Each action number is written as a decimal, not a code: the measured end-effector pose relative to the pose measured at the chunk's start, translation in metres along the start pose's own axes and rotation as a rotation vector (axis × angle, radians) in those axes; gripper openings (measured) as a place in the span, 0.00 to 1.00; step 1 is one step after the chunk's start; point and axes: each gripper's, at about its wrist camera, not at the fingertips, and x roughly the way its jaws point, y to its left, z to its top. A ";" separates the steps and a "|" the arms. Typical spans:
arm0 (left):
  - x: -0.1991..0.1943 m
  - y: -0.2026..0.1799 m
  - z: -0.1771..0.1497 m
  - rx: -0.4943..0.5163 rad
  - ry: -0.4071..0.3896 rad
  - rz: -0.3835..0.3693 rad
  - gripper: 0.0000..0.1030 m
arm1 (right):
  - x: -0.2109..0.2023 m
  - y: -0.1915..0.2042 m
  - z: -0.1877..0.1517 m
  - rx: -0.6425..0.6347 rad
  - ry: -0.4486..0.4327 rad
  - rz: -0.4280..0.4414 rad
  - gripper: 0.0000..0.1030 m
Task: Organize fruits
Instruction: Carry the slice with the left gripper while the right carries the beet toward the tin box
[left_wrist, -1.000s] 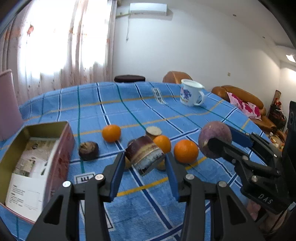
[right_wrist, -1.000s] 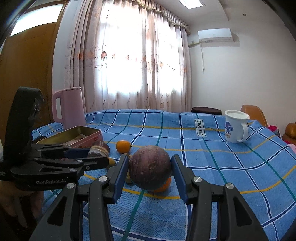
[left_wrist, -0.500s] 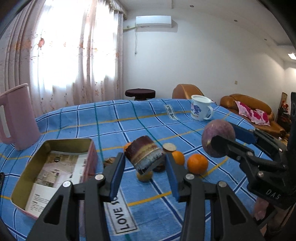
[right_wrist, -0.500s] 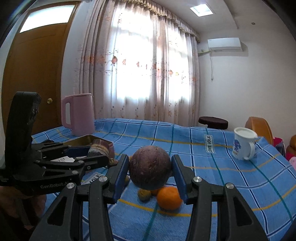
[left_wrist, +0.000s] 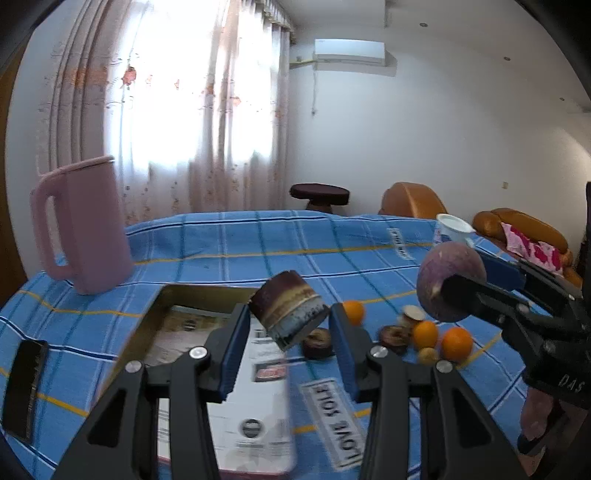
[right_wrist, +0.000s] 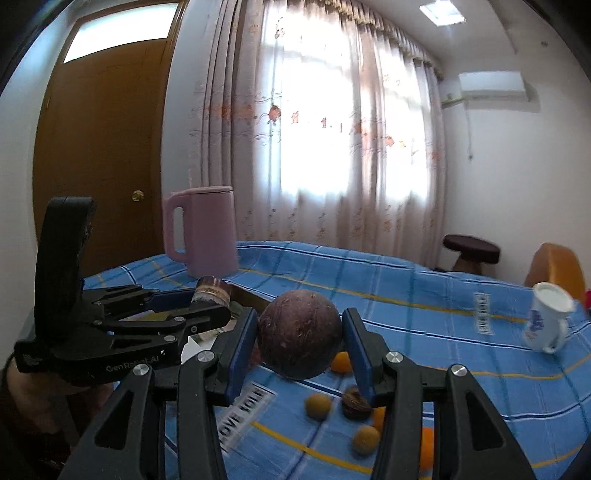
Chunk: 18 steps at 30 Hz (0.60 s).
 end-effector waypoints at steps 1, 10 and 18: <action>0.000 0.006 0.001 -0.003 0.002 0.010 0.45 | 0.005 0.004 0.002 -0.009 0.005 0.004 0.48; 0.018 0.054 0.007 -0.060 0.062 0.041 0.45 | 0.062 0.031 0.017 -0.041 0.085 0.065 0.48; 0.034 0.080 0.003 -0.074 0.121 0.088 0.45 | 0.100 0.053 0.012 -0.068 0.154 0.103 0.48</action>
